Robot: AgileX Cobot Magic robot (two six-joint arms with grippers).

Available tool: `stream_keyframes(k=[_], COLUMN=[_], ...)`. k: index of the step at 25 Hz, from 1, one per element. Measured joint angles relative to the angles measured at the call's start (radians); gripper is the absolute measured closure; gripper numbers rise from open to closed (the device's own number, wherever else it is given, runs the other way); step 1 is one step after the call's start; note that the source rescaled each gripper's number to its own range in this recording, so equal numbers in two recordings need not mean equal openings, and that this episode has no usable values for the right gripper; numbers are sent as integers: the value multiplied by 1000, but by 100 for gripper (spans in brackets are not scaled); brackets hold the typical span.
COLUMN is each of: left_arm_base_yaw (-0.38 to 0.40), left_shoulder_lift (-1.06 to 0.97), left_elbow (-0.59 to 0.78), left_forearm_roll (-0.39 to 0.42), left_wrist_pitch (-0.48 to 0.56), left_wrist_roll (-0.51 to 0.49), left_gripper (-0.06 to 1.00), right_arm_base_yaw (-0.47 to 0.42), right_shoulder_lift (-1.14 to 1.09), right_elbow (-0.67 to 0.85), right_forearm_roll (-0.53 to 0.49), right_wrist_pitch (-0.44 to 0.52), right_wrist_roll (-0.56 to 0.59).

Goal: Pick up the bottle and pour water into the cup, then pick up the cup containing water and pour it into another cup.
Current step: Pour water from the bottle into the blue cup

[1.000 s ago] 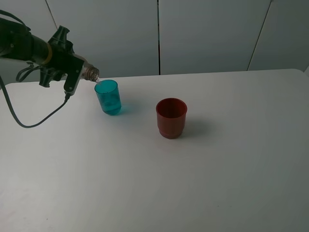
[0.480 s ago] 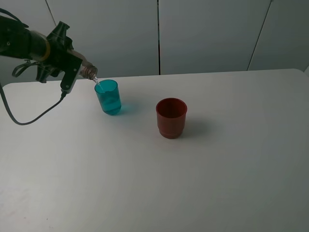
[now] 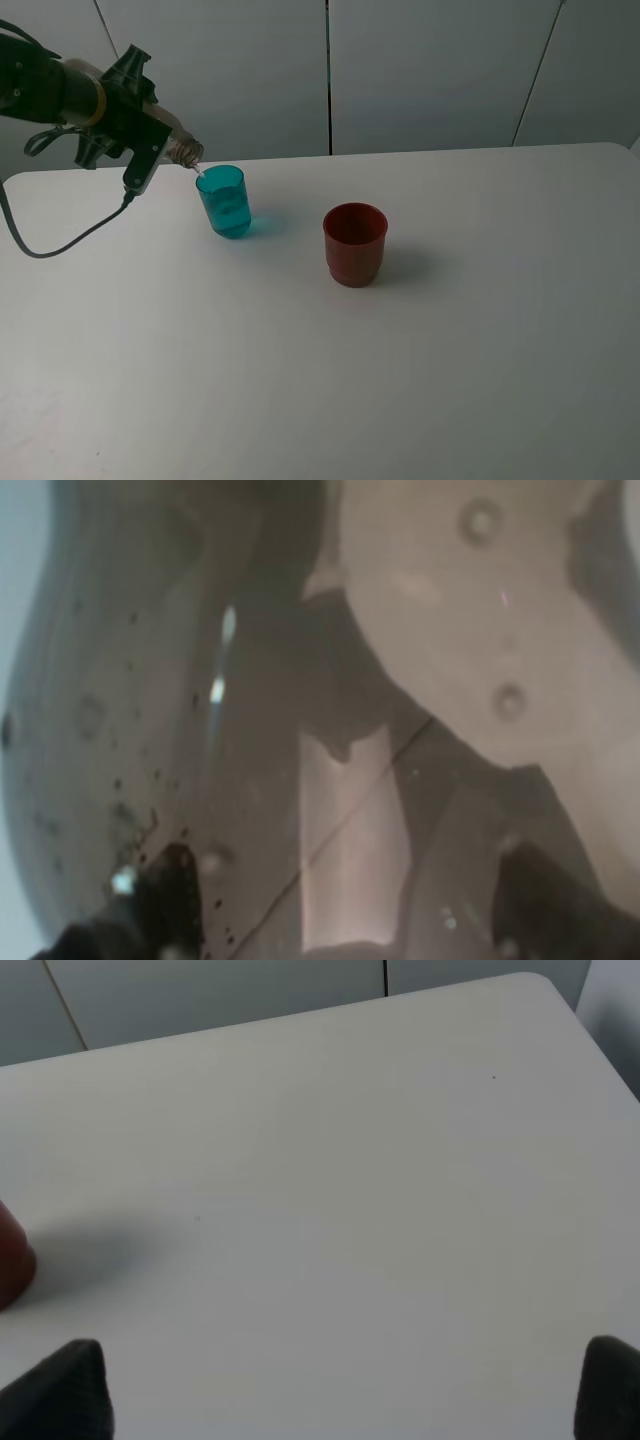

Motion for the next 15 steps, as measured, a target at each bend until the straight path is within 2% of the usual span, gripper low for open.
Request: stream_keyframes(k=[15], left_arm_base_yaw=[-20], left_shoulder_lift=[0], left_elbow=[0], left_forearm_roll=[8], left_wrist_pitch=[-21], left_wrist_roll=[12], left_gripper=[94], right_arm_base_yaw=[0], right_shoulder_lift=[0], right_elbow=[0], right_forearm_roll=[0], right_wrist_pitch=[0], right_wrist_roll=[0])
